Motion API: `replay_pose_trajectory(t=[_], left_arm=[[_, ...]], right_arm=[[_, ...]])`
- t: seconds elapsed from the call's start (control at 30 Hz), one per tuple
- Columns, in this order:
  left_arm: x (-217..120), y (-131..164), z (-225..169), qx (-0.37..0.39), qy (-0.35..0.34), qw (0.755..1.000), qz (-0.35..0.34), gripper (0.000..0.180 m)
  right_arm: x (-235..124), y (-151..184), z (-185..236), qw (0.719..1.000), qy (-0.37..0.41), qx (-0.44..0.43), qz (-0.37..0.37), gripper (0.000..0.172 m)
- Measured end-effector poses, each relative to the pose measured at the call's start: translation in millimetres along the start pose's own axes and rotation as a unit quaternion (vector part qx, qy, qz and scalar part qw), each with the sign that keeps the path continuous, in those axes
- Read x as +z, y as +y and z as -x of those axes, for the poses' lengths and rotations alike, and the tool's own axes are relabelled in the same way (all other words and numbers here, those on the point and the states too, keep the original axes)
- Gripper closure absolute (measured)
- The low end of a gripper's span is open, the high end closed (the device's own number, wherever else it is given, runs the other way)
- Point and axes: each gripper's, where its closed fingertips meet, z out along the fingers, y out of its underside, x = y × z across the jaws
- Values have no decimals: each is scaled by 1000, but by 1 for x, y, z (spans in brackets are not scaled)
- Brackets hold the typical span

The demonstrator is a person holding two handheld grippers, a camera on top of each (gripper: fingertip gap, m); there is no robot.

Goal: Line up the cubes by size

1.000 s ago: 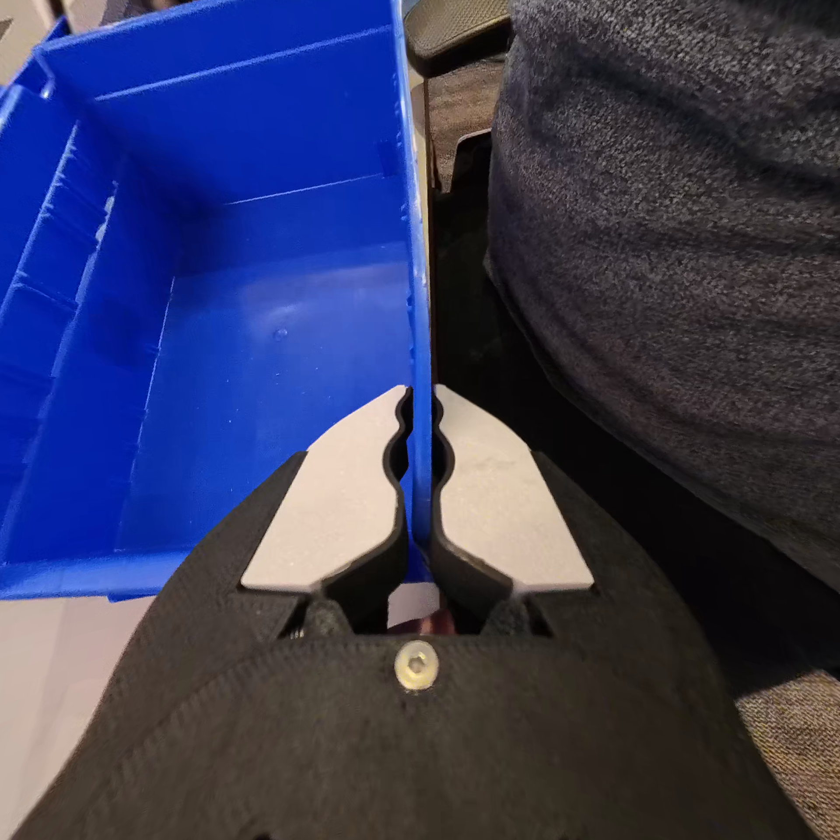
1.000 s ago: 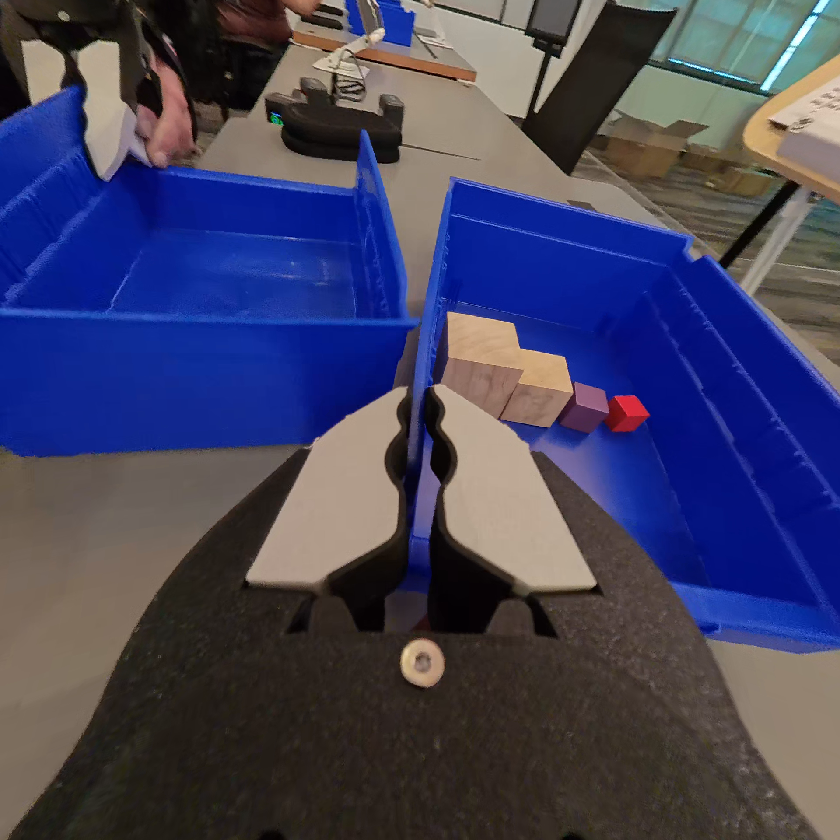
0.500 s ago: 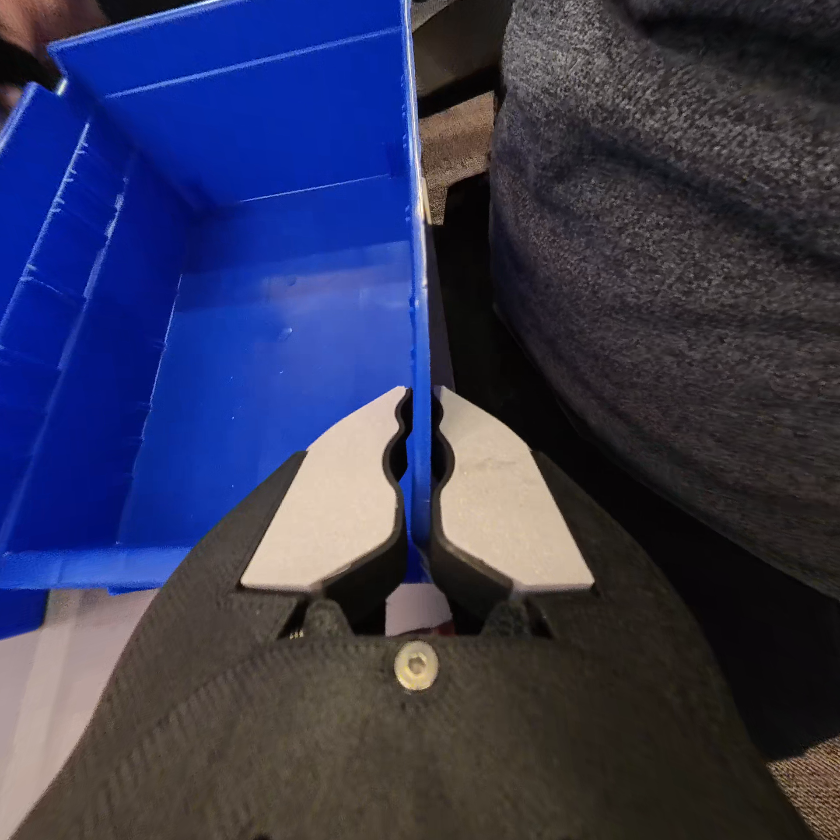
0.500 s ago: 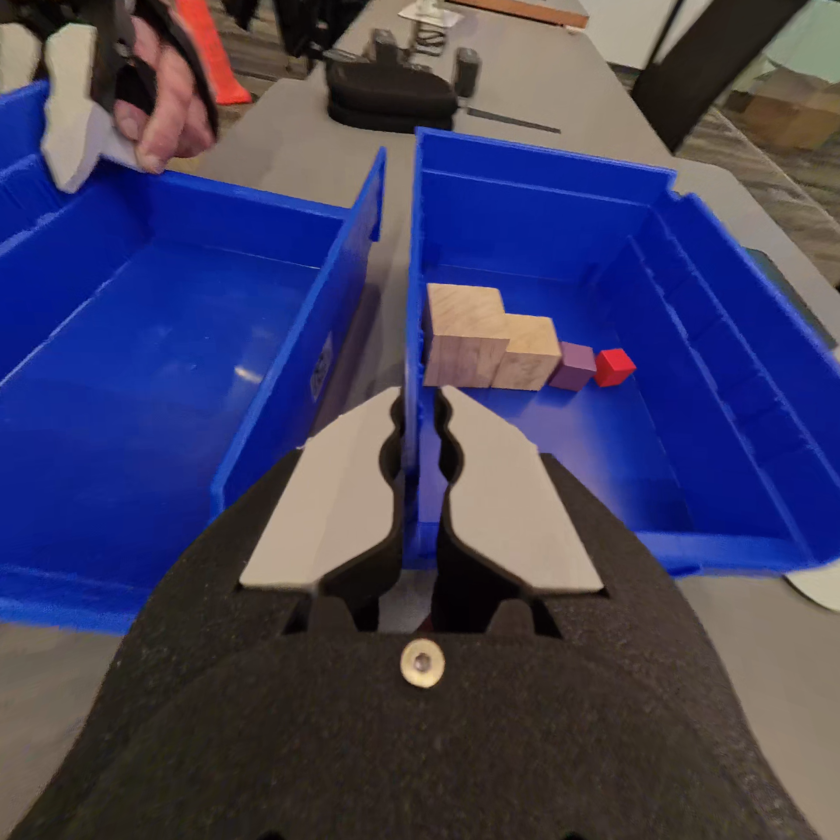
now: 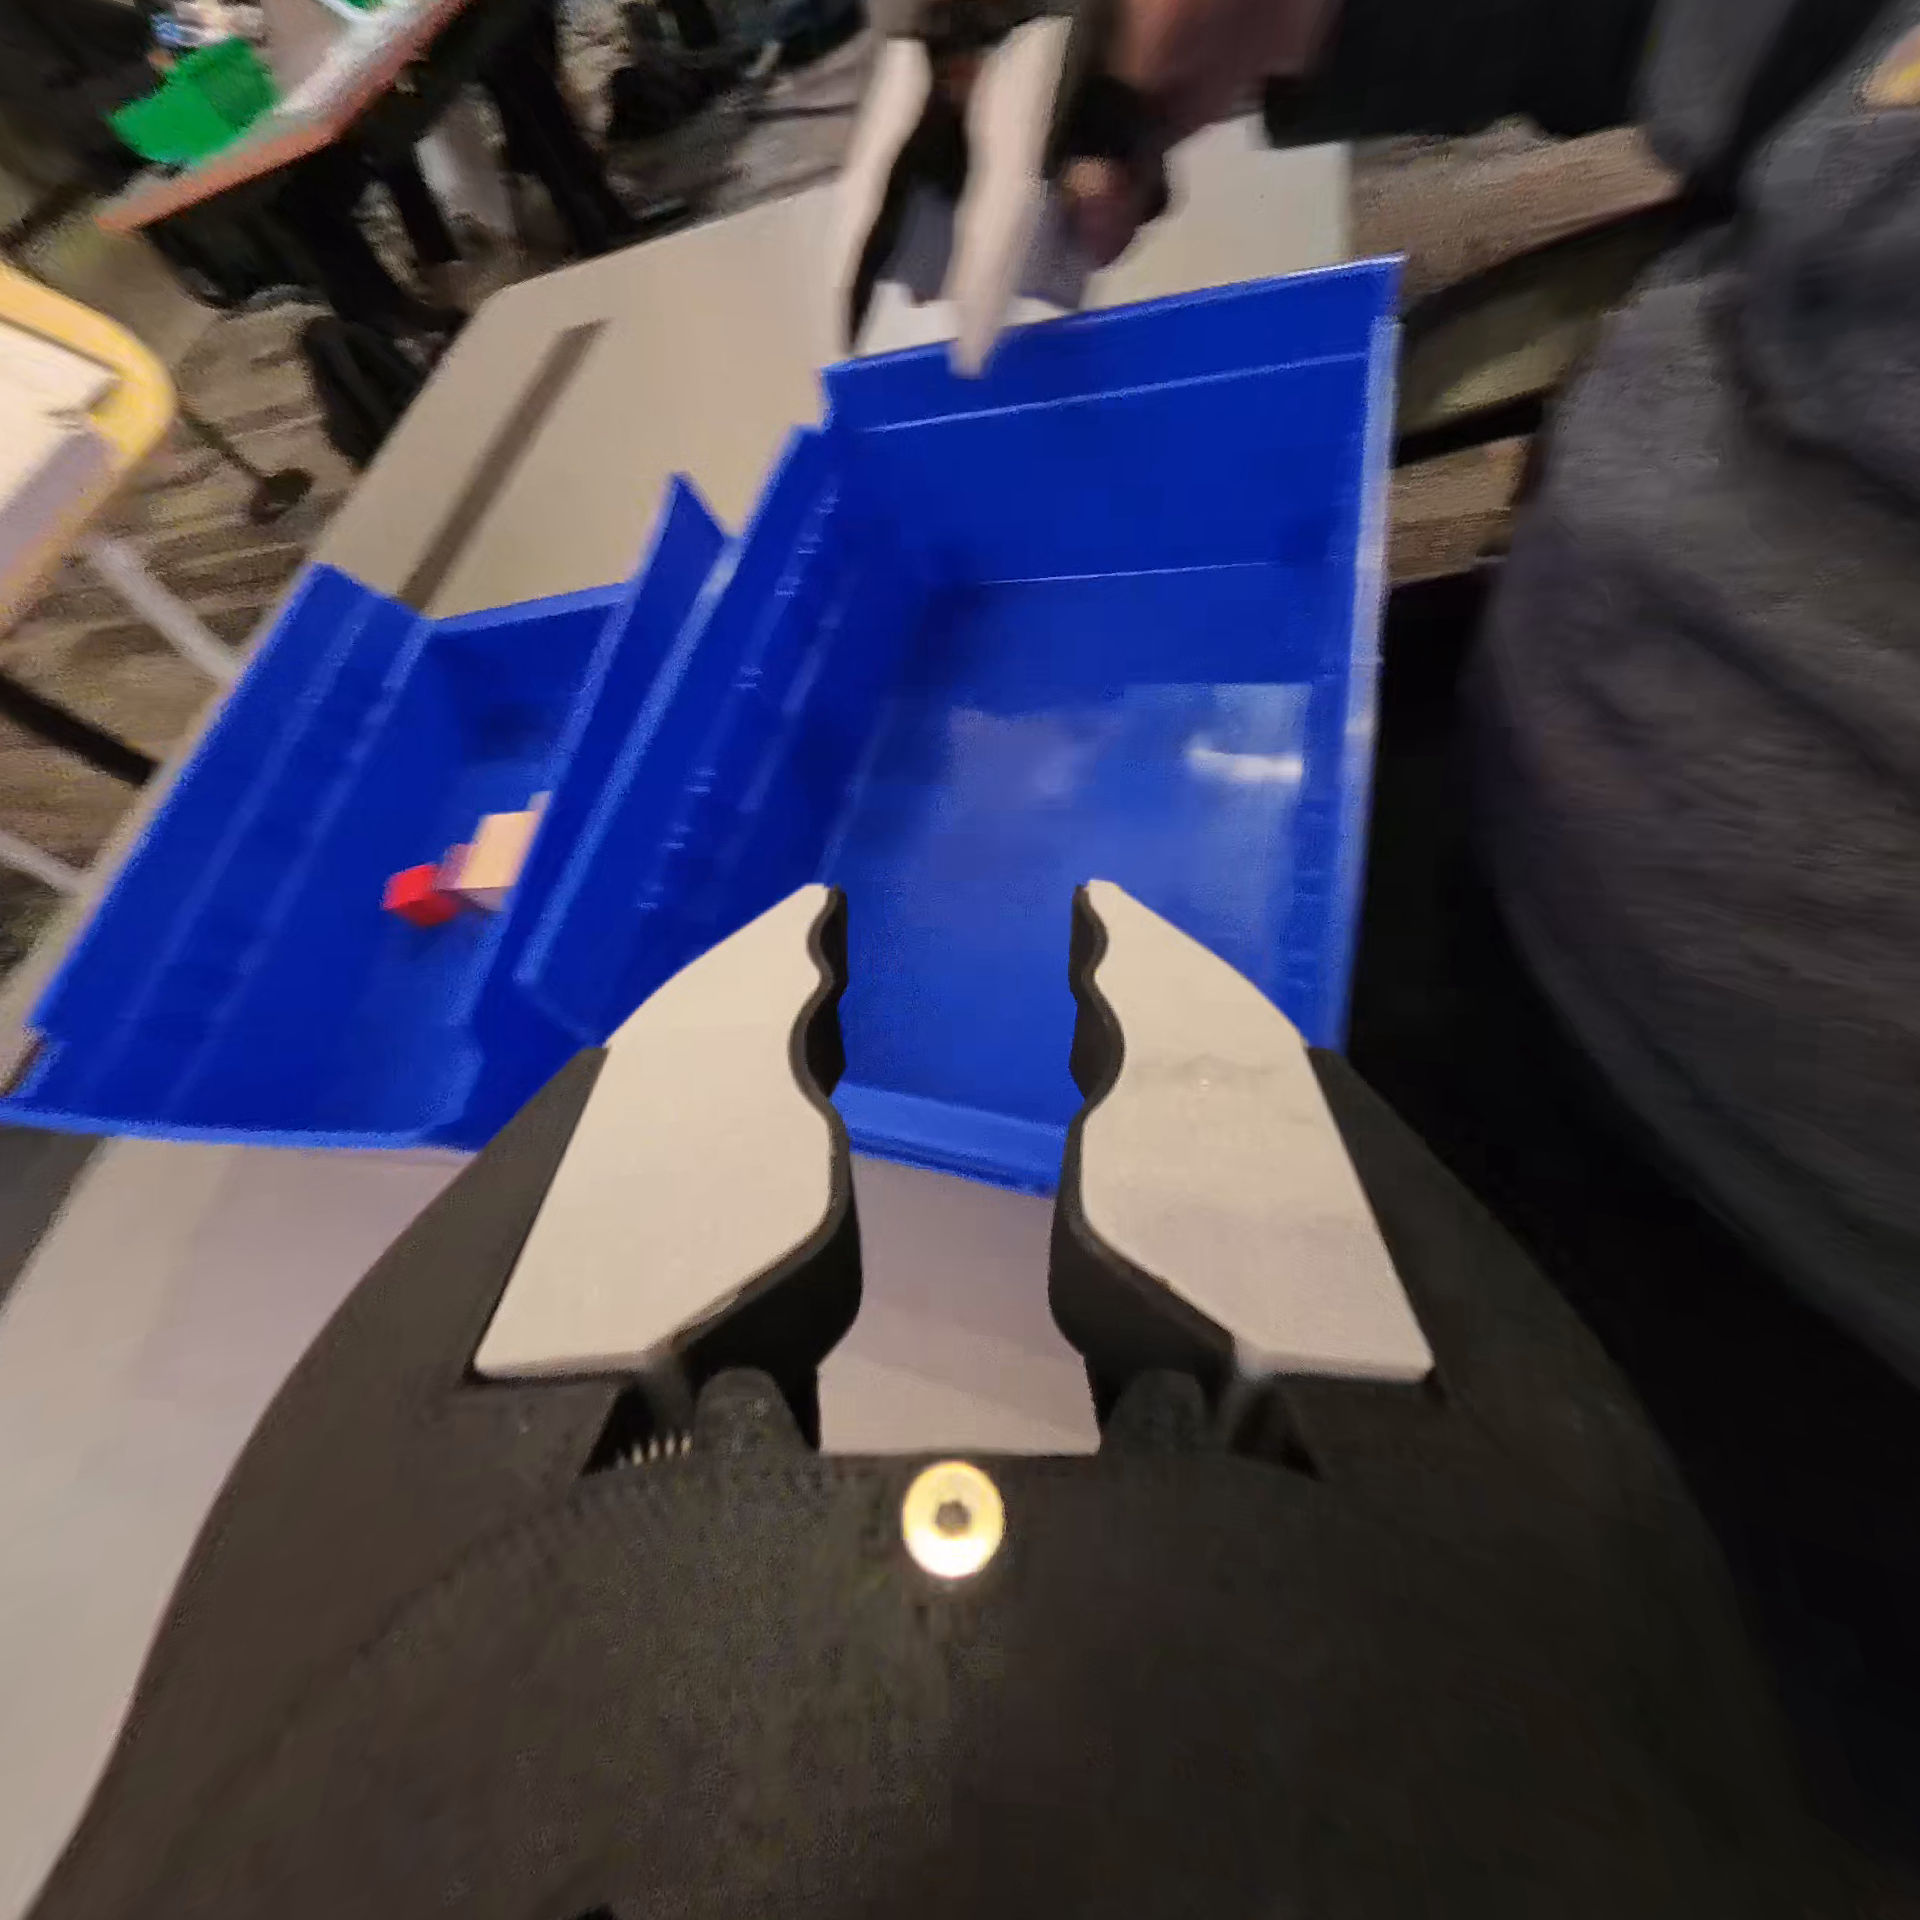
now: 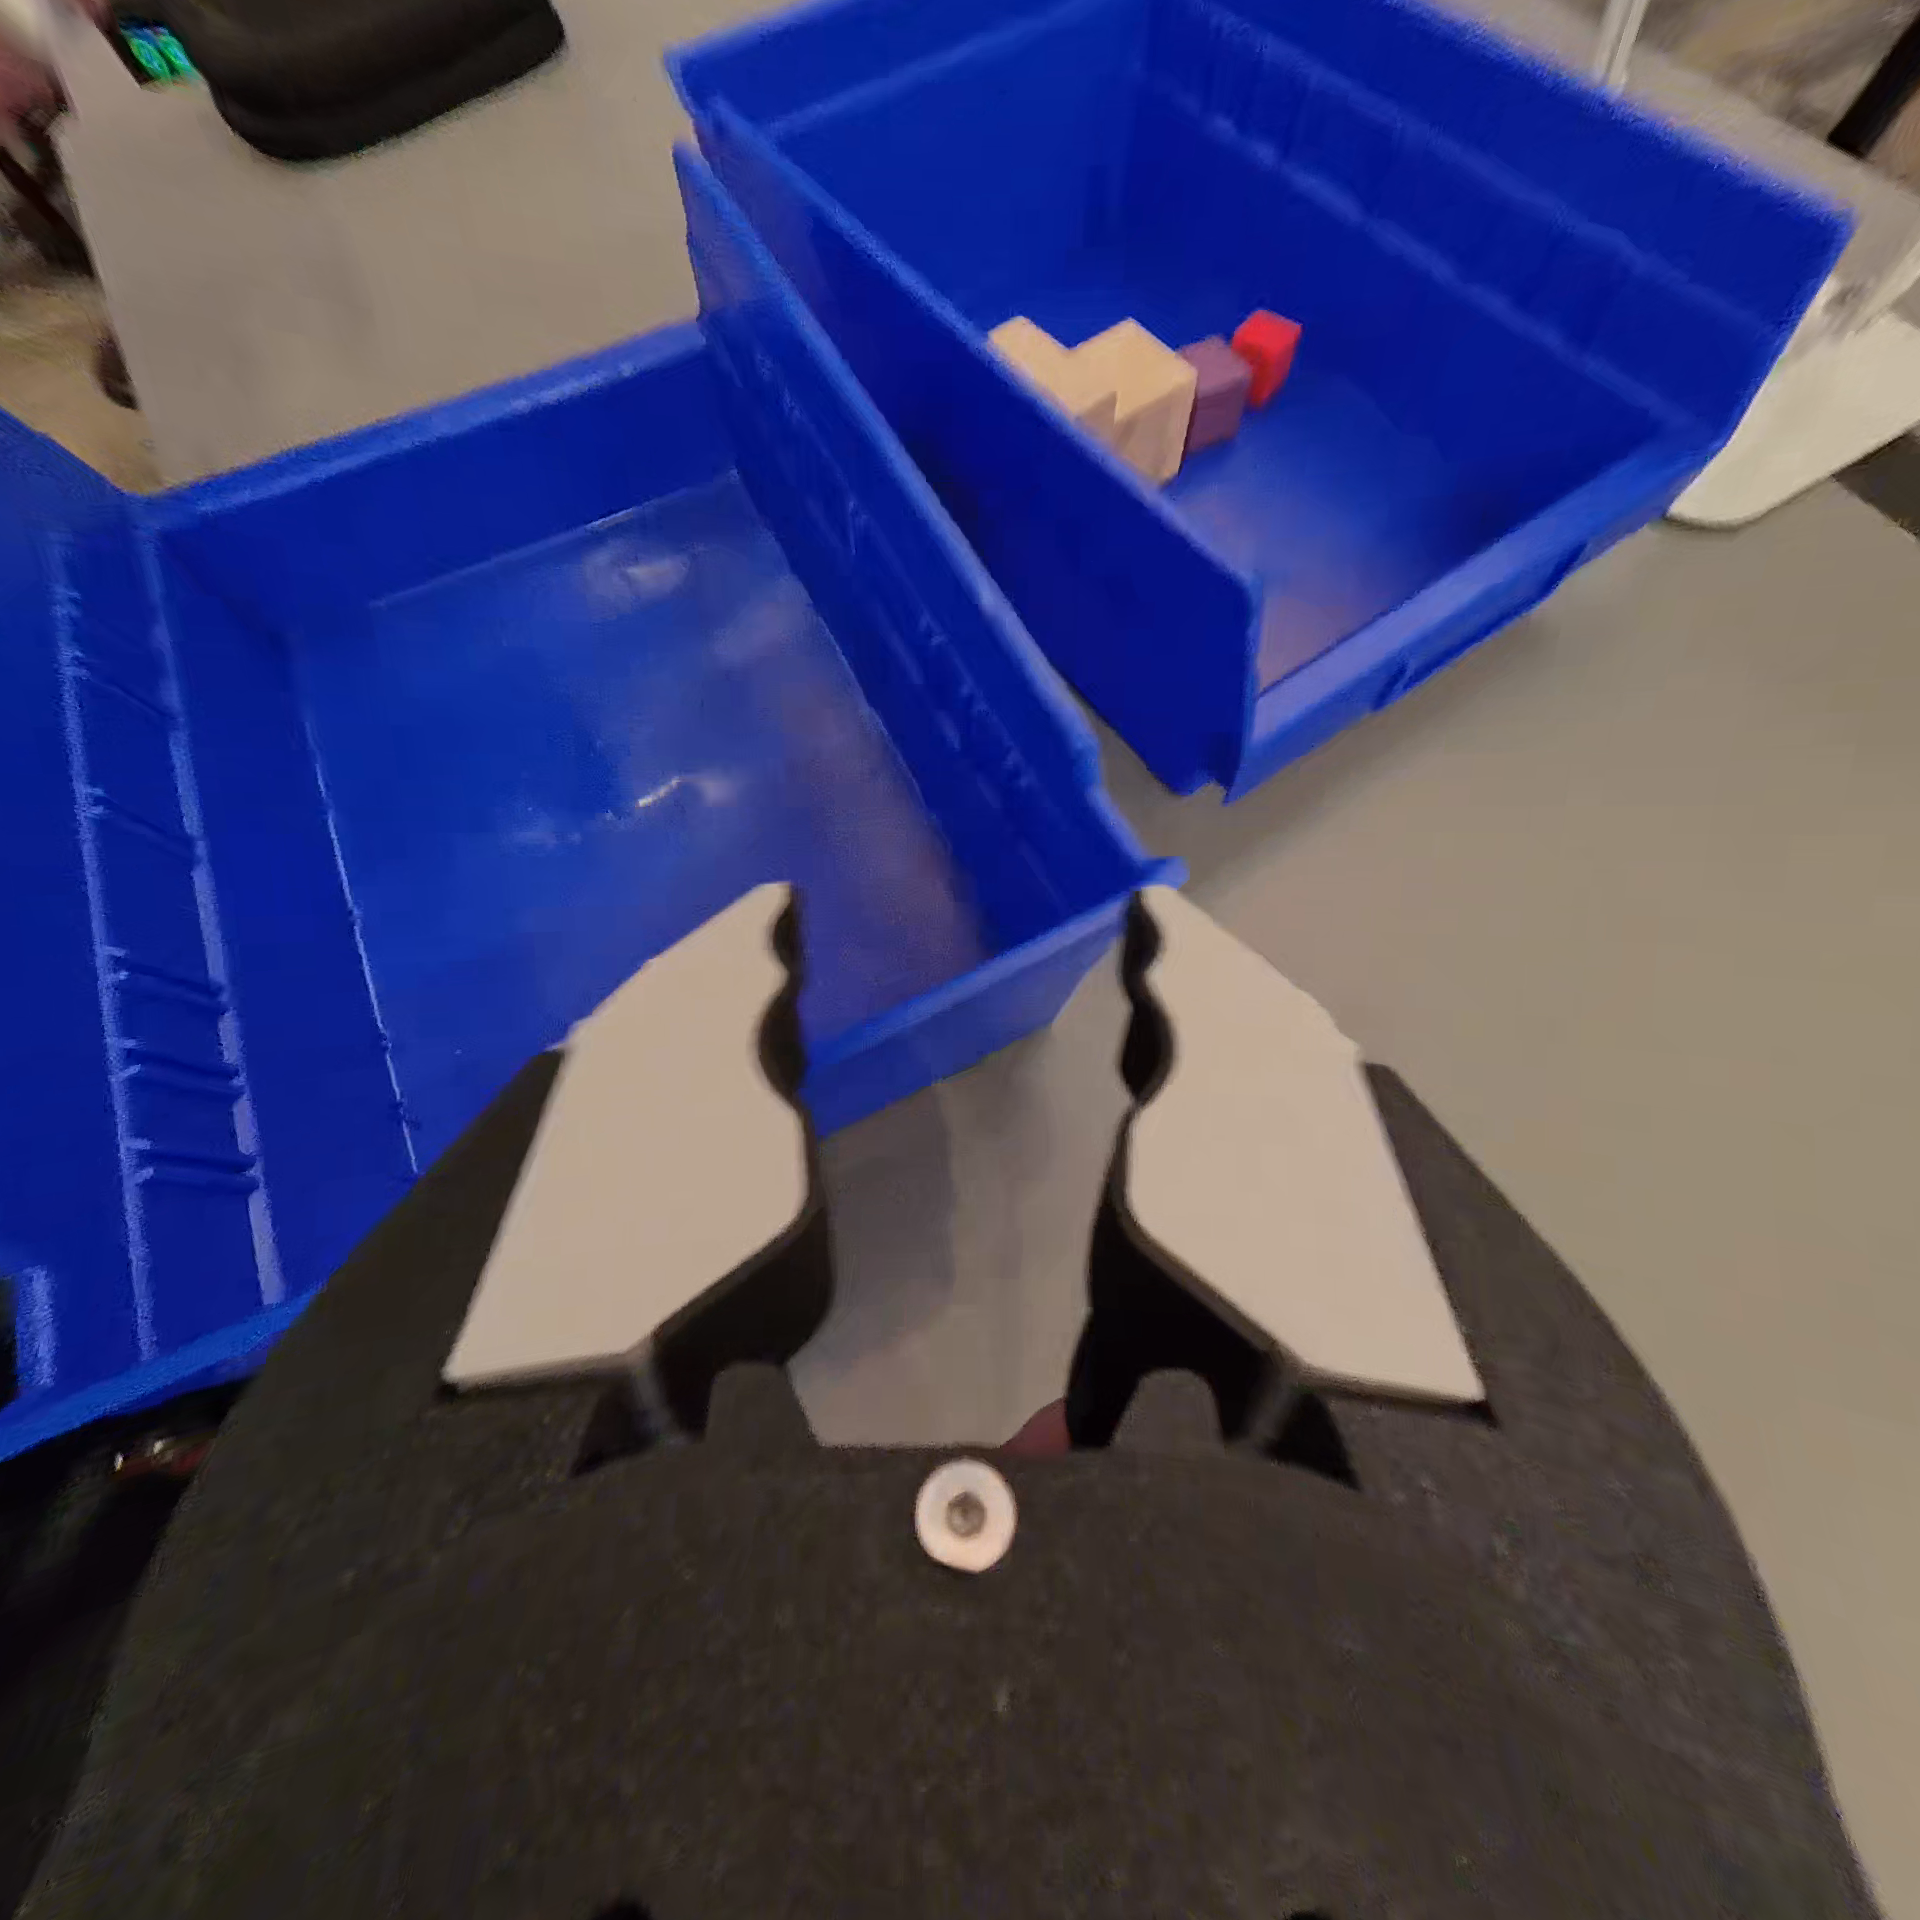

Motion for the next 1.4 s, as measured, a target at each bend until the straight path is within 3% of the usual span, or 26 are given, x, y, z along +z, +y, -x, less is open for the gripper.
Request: replay_pose_trajectory(t=[0.07, 0.2, 0.37, 0.53, 0.87, 1.23, 1.4], left_arm=[[5, 2, 31, 2, -33, 999, 19, 139], [26, 29, 105, 11, -134, 985, 106, 139], [63, 57, 142, 40, -142, 970, 192, 133], [82, 81, 140, 48, -80, 965, 247, 145], [75, 96, 144, 13, -42, 966, 253, 134], [55, 112, 154, 42, -54, 956, 285, 165], [38, 124, 161, 57, -43, 950, 305, 171]], right_arm=[[1, 4, 6, 1000, 28, 11, 5, 106], [-4, 13, -7, 992, 119, -10, 48, 121], [-3, 18, -3, 994, 88, 17, 65, 124], [1, 18, 3, 995, 64, 28, 72, 129], [1, 18, -5, 995, 48, 21, 84, 146], [-19, 30, -60, 987, 69, -28, 142, 152], [-29, 36, -87, 985, 56, -54, 157, 153]])
